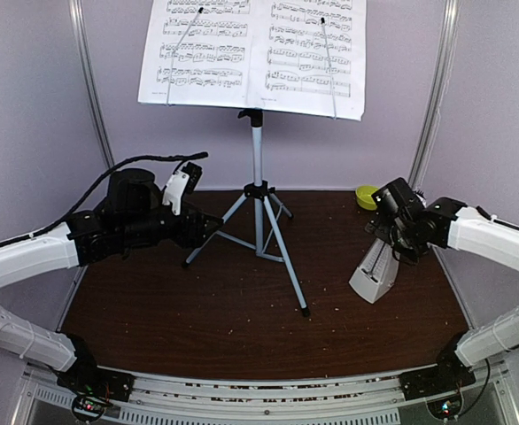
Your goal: Set up the instrument practice props
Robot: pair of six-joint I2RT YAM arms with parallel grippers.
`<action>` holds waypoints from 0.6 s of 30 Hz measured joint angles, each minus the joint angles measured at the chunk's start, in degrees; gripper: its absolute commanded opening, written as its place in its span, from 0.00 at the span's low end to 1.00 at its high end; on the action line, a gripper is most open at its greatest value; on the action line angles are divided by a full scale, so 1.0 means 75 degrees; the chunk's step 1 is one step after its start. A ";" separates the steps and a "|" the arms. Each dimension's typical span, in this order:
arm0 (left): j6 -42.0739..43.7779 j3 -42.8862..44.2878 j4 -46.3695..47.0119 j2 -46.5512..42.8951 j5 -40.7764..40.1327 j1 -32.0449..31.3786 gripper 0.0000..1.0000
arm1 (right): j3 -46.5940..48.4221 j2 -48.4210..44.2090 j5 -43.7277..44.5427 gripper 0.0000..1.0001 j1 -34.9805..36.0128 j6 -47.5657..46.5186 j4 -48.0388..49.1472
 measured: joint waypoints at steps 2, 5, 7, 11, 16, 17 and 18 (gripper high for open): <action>-0.0003 0.0000 0.0000 -0.0026 -0.0026 0.0000 0.68 | 0.0452 0.0568 0.0344 1.00 0.0195 0.0542 -0.0522; -0.0003 -0.0009 0.0000 -0.0108 -0.0067 0.0000 0.68 | 0.0799 0.1125 0.0656 0.99 0.0452 0.1078 -0.1049; 0.0000 -0.0017 -0.0003 -0.0160 -0.0096 0.0000 0.68 | 0.0912 0.1355 0.0833 0.95 0.0595 0.1349 -0.1317; 0.0000 -0.0052 -0.0015 -0.0262 -0.0143 0.0000 0.68 | 0.0938 0.1460 0.1078 0.87 0.0731 0.1722 -0.1635; 0.0000 -0.0064 -0.0015 -0.0303 -0.0169 0.0000 0.69 | 0.0764 0.1448 0.1268 0.79 0.0737 0.1912 -0.1614; 0.0000 -0.0067 -0.0017 -0.0303 -0.0169 0.0000 0.69 | 0.0694 0.1448 0.1303 0.78 0.0737 0.1950 -0.1609; 0.0000 -0.0070 -0.0015 -0.0303 -0.0169 0.0000 0.69 | 0.0650 0.1448 0.1323 0.77 0.0737 0.1996 -0.1580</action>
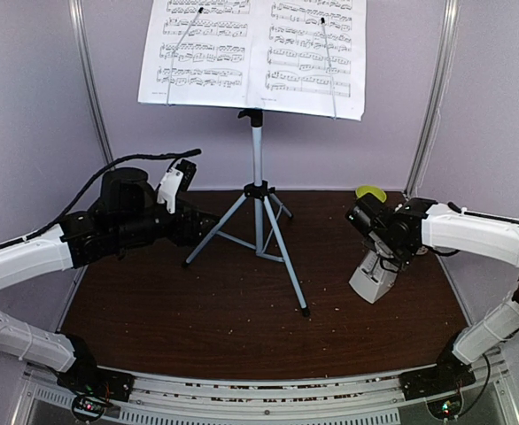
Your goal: Set up the instrument practice props
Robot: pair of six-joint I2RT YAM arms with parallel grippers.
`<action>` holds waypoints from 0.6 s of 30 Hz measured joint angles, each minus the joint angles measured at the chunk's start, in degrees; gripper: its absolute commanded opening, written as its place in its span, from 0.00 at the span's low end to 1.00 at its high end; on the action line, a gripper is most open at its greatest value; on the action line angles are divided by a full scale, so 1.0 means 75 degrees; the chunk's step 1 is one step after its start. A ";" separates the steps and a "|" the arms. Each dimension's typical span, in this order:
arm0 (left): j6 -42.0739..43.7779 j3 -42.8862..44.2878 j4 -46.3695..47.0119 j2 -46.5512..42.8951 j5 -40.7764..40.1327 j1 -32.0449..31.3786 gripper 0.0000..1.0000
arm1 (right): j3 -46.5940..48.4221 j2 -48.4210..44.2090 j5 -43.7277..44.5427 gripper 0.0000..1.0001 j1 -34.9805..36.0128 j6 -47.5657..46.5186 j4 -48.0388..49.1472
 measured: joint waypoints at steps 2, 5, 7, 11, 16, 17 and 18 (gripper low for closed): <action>0.0000 0.0000 -0.0006 0.0000 0.0000 0.0000 0.69 | -0.0023 0.0003 0.0047 0.73 0.0000 0.0029 0.0050; 0.0000 -0.0003 -0.0006 -0.0003 -0.0003 0.0000 0.69 | -0.0026 0.0009 0.0055 0.65 0.0000 0.0015 0.0111; 0.0000 -0.0003 -0.0012 -0.0009 -0.0003 0.0000 0.69 | -0.0026 0.0006 0.0070 0.57 0.0006 -0.0052 0.0125; 0.0000 -0.0061 -0.0006 -0.0073 0.0006 0.0000 0.73 | -0.0099 -0.0146 0.0061 0.50 0.0015 -0.0460 0.0169; 0.0058 -0.0221 0.0061 -0.0178 0.0181 0.0000 0.74 | -0.0463 -0.0944 -0.0221 0.43 0.0012 -0.1763 0.0676; 0.0085 -0.0251 0.0082 -0.0189 0.0233 0.0000 0.74 | -0.0568 -0.1201 -0.0315 0.42 0.0012 -0.2002 0.0854; 0.0105 -0.0268 0.0090 -0.0195 0.0286 0.0000 0.74 | -0.0688 -0.1469 -0.0402 0.41 0.0012 -0.2363 0.1055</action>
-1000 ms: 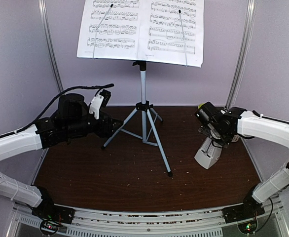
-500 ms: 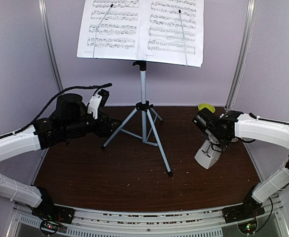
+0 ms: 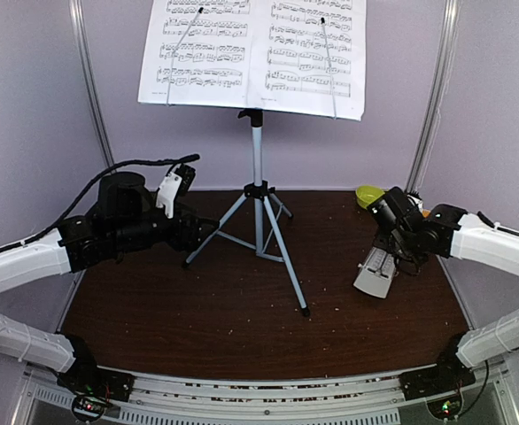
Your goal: Set up the instrument practice props
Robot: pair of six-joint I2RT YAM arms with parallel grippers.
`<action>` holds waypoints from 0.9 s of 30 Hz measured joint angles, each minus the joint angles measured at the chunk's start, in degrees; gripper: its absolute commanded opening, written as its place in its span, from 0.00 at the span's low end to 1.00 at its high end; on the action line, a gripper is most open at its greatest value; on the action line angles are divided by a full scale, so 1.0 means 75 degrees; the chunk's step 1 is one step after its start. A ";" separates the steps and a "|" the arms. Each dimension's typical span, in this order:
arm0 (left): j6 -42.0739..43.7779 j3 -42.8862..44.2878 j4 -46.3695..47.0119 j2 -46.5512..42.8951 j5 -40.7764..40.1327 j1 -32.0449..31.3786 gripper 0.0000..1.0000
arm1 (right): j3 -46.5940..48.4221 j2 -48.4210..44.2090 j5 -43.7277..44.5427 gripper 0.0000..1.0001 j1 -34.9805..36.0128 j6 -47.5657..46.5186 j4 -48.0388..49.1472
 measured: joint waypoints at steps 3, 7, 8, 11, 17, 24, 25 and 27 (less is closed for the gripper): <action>0.0131 -0.0061 0.0122 0.0000 0.0175 -0.0055 0.73 | -0.0382 -0.0766 -0.0364 0.40 0.0000 -0.0877 0.0632; 0.0423 -0.0239 0.0425 0.0044 0.0382 -0.0303 0.71 | -0.0848 -0.1667 -0.1247 0.39 0.0000 -0.2232 0.1437; 0.0542 -0.0283 0.0522 0.0099 0.0414 -0.0437 0.70 | -0.0944 -0.1851 -0.1536 0.37 0.0003 -0.2480 0.1620; 0.0909 -0.0335 0.0694 0.0393 0.0414 -0.0892 0.68 | -0.1230 -0.2387 -0.2503 0.34 0.0003 -0.3328 0.2165; 0.1620 -0.0335 0.0825 0.1314 0.0364 -0.1821 0.68 | -0.1288 -0.2702 -0.4336 0.27 0.0003 -0.4269 0.2856; 0.2078 -0.0574 0.1562 0.1472 0.0396 -0.2203 0.70 | -0.1288 -0.2626 -0.6534 0.28 0.0003 -0.4873 0.3316; 0.2148 -0.0632 0.1696 0.1472 0.0393 -0.2276 0.72 | -0.1288 -0.2626 -0.6816 0.28 0.0003 -0.4943 0.3398; 0.2285 -0.0711 0.1868 0.1501 0.0367 -0.2428 0.76 | -0.1291 -0.2626 -0.7356 0.27 0.0006 -0.5045 0.3590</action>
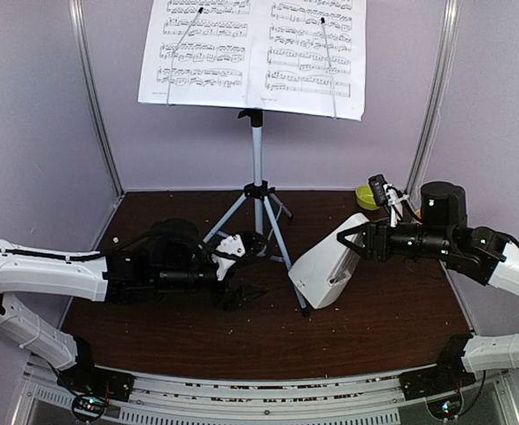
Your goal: Set up the instrument practice props
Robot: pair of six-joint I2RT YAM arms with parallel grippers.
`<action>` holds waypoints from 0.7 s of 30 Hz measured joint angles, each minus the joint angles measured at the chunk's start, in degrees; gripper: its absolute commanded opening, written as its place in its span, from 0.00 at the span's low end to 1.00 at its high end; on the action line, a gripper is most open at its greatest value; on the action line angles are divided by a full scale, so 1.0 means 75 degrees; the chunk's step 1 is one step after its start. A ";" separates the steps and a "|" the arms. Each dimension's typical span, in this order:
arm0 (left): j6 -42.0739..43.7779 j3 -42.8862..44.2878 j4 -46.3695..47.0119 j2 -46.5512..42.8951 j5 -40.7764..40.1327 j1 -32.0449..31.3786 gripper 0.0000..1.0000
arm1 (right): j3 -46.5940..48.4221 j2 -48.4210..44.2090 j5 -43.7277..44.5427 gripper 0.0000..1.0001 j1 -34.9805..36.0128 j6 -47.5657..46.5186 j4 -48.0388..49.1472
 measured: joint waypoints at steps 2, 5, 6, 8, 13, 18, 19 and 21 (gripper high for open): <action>0.0125 -0.0003 0.0079 0.0079 -0.0079 -0.0128 0.84 | 0.0000 0.0000 -0.0405 0.27 0.0000 -0.0067 0.0140; 0.0335 0.0000 0.0198 0.0262 -0.0286 -0.0364 0.87 | -0.0015 0.0000 -0.1067 0.27 0.0017 -0.0175 0.0408; 0.0405 0.0000 0.0195 0.0318 -0.0379 -0.0449 0.88 | -0.0029 -0.0003 -0.1221 0.27 0.0017 -0.0198 0.0484; 0.0522 0.0000 0.0195 0.0420 -0.0525 -0.0589 0.88 | -0.0052 -0.0012 -0.1527 0.27 0.0035 -0.0277 0.0615; 0.0720 0.0009 0.0204 0.0510 -0.0924 -0.0833 0.90 | -0.0143 -0.0140 -0.2043 0.27 0.0105 -0.0458 0.0868; 0.0726 0.0154 0.0245 0.0618 -0.1201 -0.0959 0.91 | -0.0146 -0.0187 -0.2130 0.23 0.0172 -0.0487 0.1046; 0.0711 0.0219 0.0259 0.0679 -0.1241 -0.0982 0.91 | -0.0149 -0.0187 -0.2116 0.23 0.0187 -0.0478 0.1055; 0.0664 0.0326 0.0309 0.0804 -0.1311 -0.1014 0.91 | -0.0149 -0.0169 -0.2095 0.23 0.0221 -0.0452 0.1078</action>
